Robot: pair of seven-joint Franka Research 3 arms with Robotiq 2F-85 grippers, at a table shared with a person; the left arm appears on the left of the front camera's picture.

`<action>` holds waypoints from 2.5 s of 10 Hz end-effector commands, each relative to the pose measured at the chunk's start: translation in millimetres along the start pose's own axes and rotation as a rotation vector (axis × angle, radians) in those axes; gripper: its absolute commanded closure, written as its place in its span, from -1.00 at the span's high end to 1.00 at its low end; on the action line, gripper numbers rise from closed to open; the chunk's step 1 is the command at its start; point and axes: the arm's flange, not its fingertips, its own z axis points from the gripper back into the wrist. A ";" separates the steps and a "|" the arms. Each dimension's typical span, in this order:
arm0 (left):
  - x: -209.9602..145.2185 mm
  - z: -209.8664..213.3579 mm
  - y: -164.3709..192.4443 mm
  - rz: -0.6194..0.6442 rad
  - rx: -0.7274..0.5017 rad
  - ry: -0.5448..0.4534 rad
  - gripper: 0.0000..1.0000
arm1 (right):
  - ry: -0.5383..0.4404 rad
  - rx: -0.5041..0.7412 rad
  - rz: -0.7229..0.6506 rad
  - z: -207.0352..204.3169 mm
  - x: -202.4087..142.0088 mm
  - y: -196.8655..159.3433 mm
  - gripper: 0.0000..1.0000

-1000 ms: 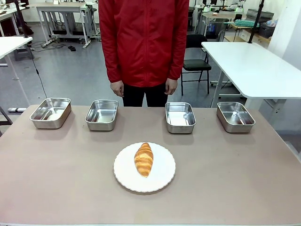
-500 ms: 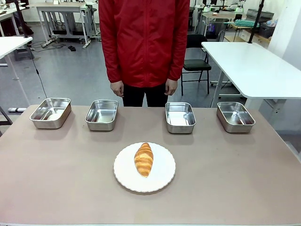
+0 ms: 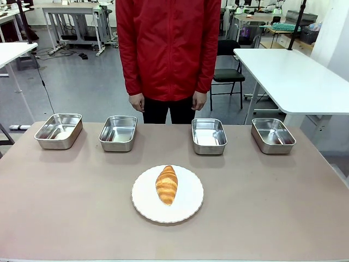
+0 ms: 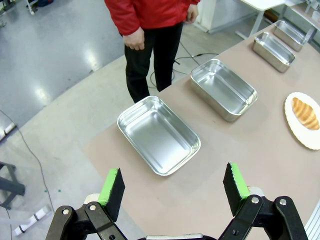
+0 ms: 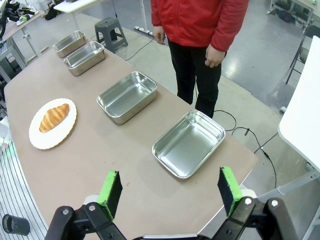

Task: Place the bread in the container.
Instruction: Place the Butter Roll into the Airtight Container indicated by the human.

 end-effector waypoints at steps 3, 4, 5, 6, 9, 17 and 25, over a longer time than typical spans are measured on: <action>1.2 0.2 -0.9 0.009 -0.005 -0.020 1.00 | -0.006 0.003 0.002 0.3 0.7 0.4 1.00; 1.2 0.2 -0.9 0.009 -0.005 -0.020 1.00 | -0.006 0.003 0.002 0.3 0.7 0.4 1.00; 1.2 0.2 -0.9 0.009 -0.005 -0.020 1.00 | -0.006 0.003 0.002 0.3 0.7 0.4 1.00; 1.2 0.2 -0.9 0.009 -0.005 -0.020 1.00 | -0.006 0.003 0.002 0.3 0.7 0.4 1.00; 1.2 0.2 -0.9 0.009 -0.005 -0.020 1.00 | -0.006 0.003 0.002 0.3 0.7 0.4 1.00; 1.2 0.2 -0.9 0.009 -0.005 -0.020 1.00 | -0.006 0.003 0.002 0.3 0.7 0.4 1.00; 1.2 0.2 -0.9 0.009 -0.005 -0.020 1.00 | -0.006 0.003 0.002 0.3 0.7 0.4 1.00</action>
